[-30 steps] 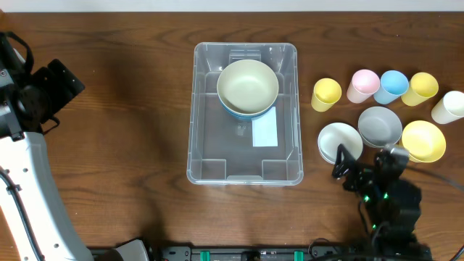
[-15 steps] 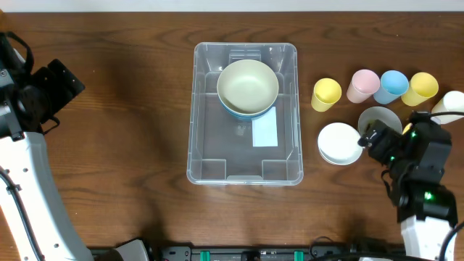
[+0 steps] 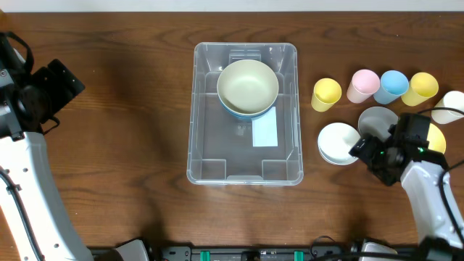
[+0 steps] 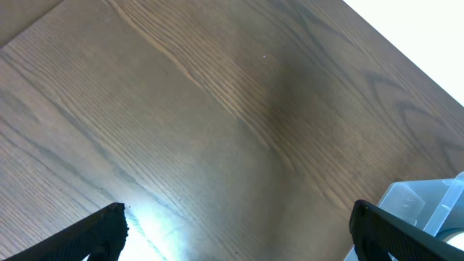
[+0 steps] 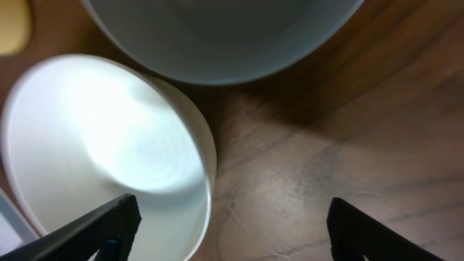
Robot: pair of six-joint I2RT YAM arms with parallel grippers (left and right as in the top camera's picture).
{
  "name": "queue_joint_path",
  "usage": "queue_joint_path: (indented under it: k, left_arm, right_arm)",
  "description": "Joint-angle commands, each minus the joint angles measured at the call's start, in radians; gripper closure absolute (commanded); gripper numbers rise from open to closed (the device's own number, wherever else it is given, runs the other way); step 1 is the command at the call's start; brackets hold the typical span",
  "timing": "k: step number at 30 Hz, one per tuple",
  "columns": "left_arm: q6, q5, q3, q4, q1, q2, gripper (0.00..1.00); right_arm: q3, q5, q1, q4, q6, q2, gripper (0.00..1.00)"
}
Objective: Pack container
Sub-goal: 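Move the right gripper to the rim of the white bowl, then grasp the white bowl's rim with the right gripper and lift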
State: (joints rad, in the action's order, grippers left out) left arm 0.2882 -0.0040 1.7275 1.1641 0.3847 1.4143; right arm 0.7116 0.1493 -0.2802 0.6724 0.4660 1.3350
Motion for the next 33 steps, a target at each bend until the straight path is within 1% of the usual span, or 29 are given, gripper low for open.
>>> queue_joint_path:
  k: [1, 4, 8, 11, 15, 19, 22, 25, 27, 29, 31, 33]
  left_arm:
    - [0.002, -0.008, -0.008, 0.003, 0.005, 0.005, 0.02]
    - [0.002, -0.008, -0.008, 0.003, 0.005, 0.005, 0.02]
    - [0.002, -0.008, -0.008, 0.003, 0.005, 0.005, 0.02]
    - [0.002, -0.008, -0.008, 0.003, 0.005, 0.005, 0.02]
    - [0.002, -0.008, -0.008, 0.003, 0.005, 0.005, 0.02]
    - [0.002, -0.008, -0.008, 0.003, 0.005, 0.005, 0.02]
    - [0.002, -0.008, -0.008, 0.003, 0.005, 0.005, 0.02]
    - [0.002, -0.008, -0.008, 0.003, 0.005, 0.005, 0.02]
    - [0.002, -0.008, -0.008, 0.003, 0.005, 0.005, 0.02]
    - [0.002, -0.008, -0.008, 0.003, 0.005, 0.005, 0.02]
    - [0.002, -0.008, -0.008, 0.003, 0.005, 0.005, 0.02]
    - [0.002, -0.008, -0.008, 0.003, 0.005, 0.005, 0.02]
  right_arm:
    - [-0.001, 0.046, -0.005, -0.031, 0.027, 0.046, 0.18]
    - [-0.012, 0.087, -0.005, -0.066, 0.026, 0.058, 0.28]
    - [-0.038, 0.091, -0.003, -0.100, 0.027, 0.058, 0.41]
    - [-0.078, 0.091, -0.002, -0.142, 0.028, 0.058, 0.40]
    - [-0.113, 0.091, -0.002, -0.195, 0.027, 0.058, 0.41]
    - [-0.113, 0.091, -0.002, -0.201, 0.017, 0.058, 0.43]
    - [-0.113, 0.091, -0.002, -0.211, 0.000, 0.056, 0.41]
    - [-0.113, 0.093, -0.002, -0.212, 0.000, 0.051, 0.41]
    - [-0.113, 0.095, -0.002, -0.213, -0.011, 0.047, 0.48]
    - [-0.112, 0.095, -0.002, -0.213, -0.011, 0.042, 0.59]
    - [-0.112, 0.095, -0.001, -0.213, -0.011, 0.037, 0.68]
    - [-0.112, 0.095, 0.000, -0.212, -0.012, 0.030, 0.74]
